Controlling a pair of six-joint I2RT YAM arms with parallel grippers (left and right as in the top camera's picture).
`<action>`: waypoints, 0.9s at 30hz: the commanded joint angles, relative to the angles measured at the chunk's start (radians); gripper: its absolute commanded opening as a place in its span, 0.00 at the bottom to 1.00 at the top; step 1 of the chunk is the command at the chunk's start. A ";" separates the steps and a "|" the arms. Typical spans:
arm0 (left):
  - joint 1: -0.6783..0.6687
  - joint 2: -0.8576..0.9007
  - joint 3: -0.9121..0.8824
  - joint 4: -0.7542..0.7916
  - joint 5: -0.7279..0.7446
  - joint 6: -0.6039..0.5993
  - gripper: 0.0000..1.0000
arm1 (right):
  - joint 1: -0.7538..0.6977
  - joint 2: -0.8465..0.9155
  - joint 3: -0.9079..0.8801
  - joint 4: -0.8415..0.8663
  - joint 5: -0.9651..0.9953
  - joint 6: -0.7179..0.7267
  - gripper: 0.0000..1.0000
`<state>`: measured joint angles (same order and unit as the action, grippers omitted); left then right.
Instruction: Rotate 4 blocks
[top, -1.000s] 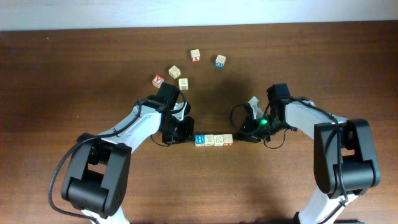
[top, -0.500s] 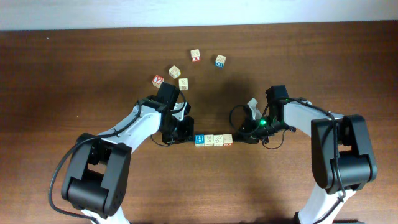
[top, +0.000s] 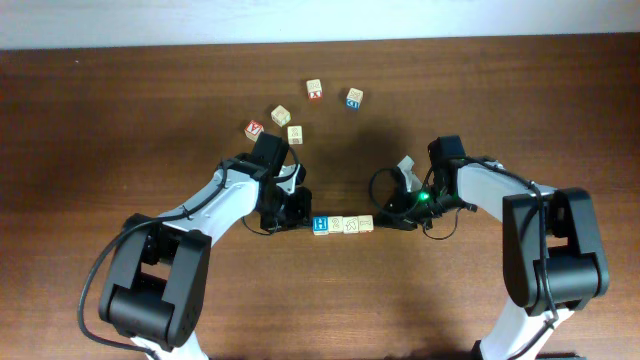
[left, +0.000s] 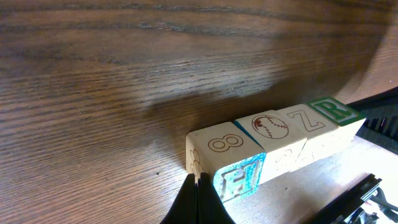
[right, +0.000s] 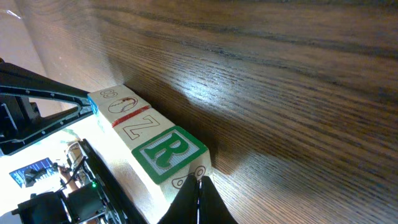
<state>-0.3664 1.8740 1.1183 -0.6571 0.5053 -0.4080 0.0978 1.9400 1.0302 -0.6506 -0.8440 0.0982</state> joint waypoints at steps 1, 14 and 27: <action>-0.005 0.007 0.013 0.006 0.023 0.020 0.00 | 0.015 -0.040 0.017 -0.006 -0.043 -0.005 0.04; -0.005 0.007 0.013 0.005 0.023 0.020 0.00 | 0.079 -0.116 0.022 -0.014 0.095 0.100 0.04; -0.005 0.007 0.013 0.018 0.022 0.020 0.00 | 0.079 -0.105 0.029 0.011 0.187 0.142 0.13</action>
<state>-0.3649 1.8740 1.1183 -0.6518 0.5064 -0.4076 0.1665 1.8446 1.0321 -0.6415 -0.6655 0.2401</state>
